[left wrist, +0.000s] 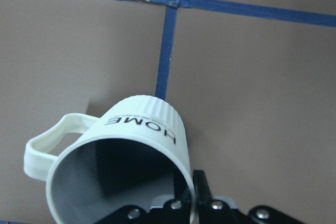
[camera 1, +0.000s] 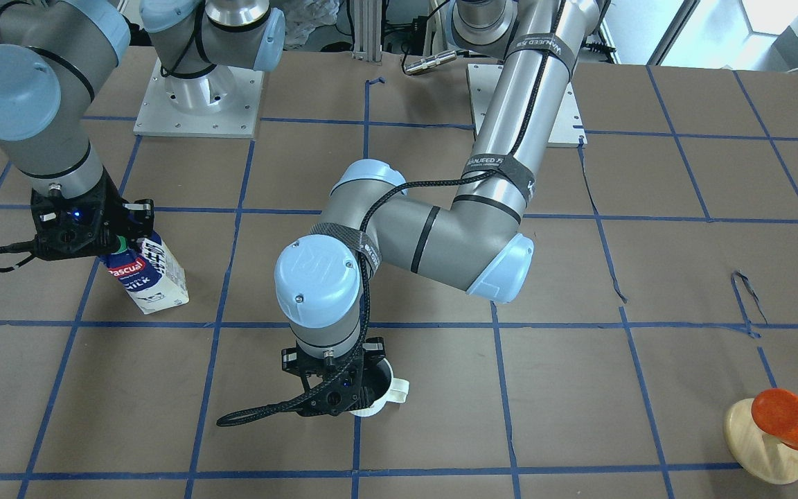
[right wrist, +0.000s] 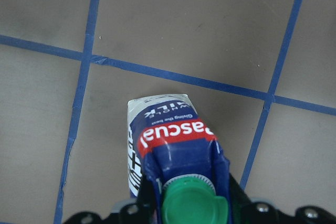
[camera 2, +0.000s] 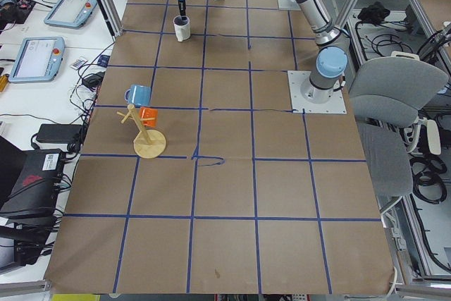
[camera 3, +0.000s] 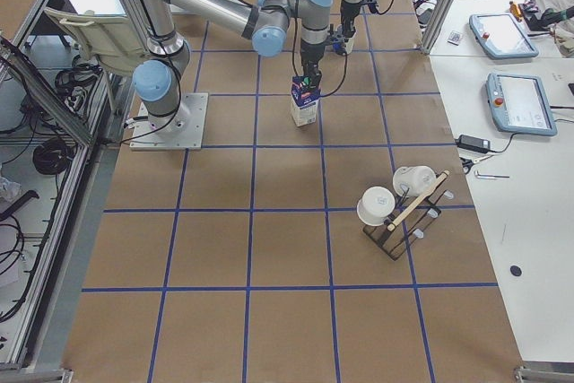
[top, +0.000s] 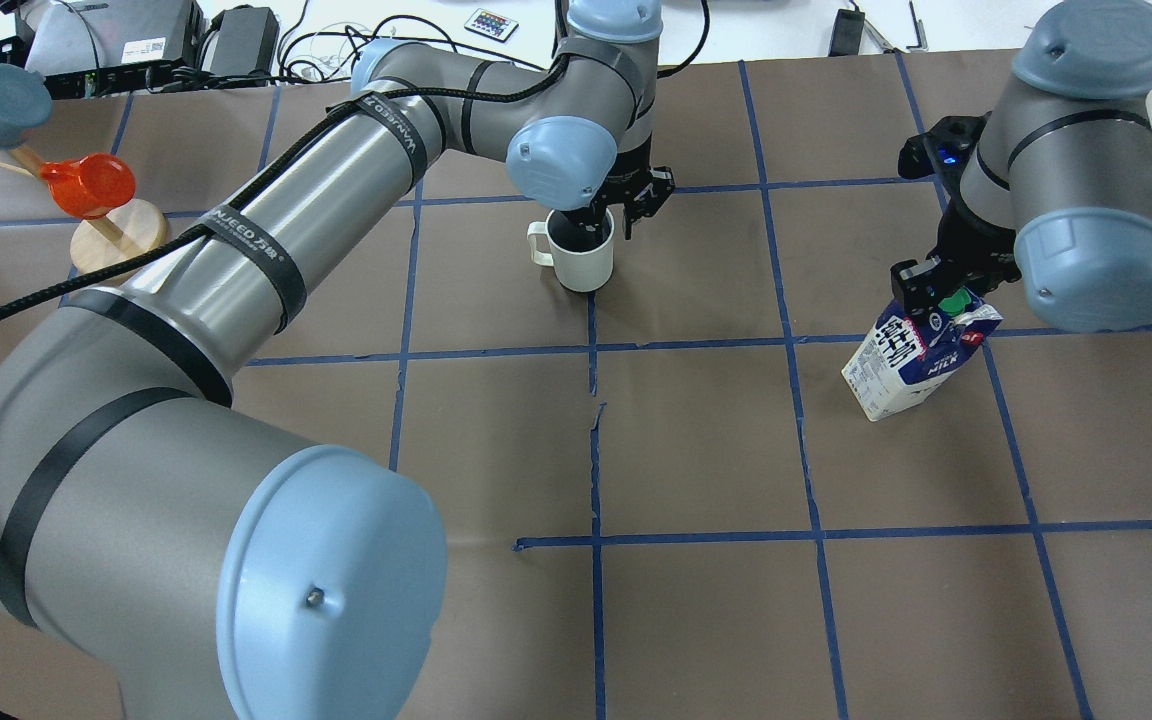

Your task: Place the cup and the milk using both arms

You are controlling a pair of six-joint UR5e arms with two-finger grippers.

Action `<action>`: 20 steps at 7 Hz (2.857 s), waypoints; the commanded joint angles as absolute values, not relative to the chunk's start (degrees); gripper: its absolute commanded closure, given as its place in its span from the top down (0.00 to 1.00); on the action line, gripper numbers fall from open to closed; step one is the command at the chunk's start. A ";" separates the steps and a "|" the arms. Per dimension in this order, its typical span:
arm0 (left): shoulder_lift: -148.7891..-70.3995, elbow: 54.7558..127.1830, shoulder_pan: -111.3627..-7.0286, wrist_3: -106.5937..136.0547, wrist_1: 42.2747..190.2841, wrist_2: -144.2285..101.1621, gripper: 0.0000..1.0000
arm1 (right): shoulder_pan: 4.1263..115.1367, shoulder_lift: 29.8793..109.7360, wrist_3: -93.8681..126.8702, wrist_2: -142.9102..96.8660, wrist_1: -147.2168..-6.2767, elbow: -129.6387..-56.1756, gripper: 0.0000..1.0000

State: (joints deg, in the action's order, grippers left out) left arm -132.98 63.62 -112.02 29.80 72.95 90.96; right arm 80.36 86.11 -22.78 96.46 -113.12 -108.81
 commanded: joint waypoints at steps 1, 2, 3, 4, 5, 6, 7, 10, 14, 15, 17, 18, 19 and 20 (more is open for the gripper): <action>-130.62 63.46 -110.84 28.83 74.08 91.05 0.93 | 80.33 86.31 -22.68 96.42 -113.03 -108.72 0.37; -128.17 63.54 -108.57 24.91 77.05 89.49 0.91 | 80.33 86.40 -22.50 95.55 -111.20 -108.37 0.33; -124.75 64.24 -106.54 18.87 82.39 88.78 0.86 | 80.33 86.48 -22.15 95.45 -110.14 -107.15 0.33; -121.58 65.55 -104.78 15.15 85.66 88.68 0.84 | 80.33 86.14 -21.37 95.19 -109.43 -105.75 0.33; -118.25 68.35 -102.59 10.59 86.82 88.25 0.83 | 80.42 86.05 -19.62 92.49 -109.25 -104.08 0.33; -113.95 74.12 -101.61 6.72 88.05 88.68 0.83 | 80.68 84.74 -16.82 88.81 -109.07 -102.15 0.33; -108.86 78.96 -100.73 5.81 88.15 88.94 0.92 | 81.21 81.94 -14.00 85.99 -108.99 -99.26 0.33; -96.97 89.09 -97.48 5.71 90.09 88.95 1.00 | 89.96 73.42 -2.51 86.57 -104.42 -85.39 0.34; -94.39 87.98 -91.24 0.70 88.17 88.77 1.00 | 97.72 63.47 3.60 88.42 -105.03 -75.25 0.37; -94.48 88.59 -91.23 0.79 88.07 88.42 1.00 | 99.21 61.63 5.95 88.50 -105.03 -73.58 0.37; -94.05 89.12 -91.23 1.05 88.07 88.42 1.00 | 99.93 60.73 8.07 88.51 -104.94 -73.65 0.43; -93.78 89.21 -90.97 1.75 87.98 88.24 1.00 | 100.80 60.65 9.56 88.51 -105.20 -73.57 0.43; -93.69 89.30 -91.14 1.84 88.07 88.33 1.00 | 101.07 60.30 9.67 88.51 -105.21 -73.56 0.43; -93.60 89.47 -91.06 1.76 87.98 88.33 1.00 | 101.07 59.94 10.97 88.51 -105.47 -73.48 0.43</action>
State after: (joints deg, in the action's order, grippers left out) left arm -93.74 89.29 -91.10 1.71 88.03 88.32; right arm 100.87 60.35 9.71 88.51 -105.24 -73.56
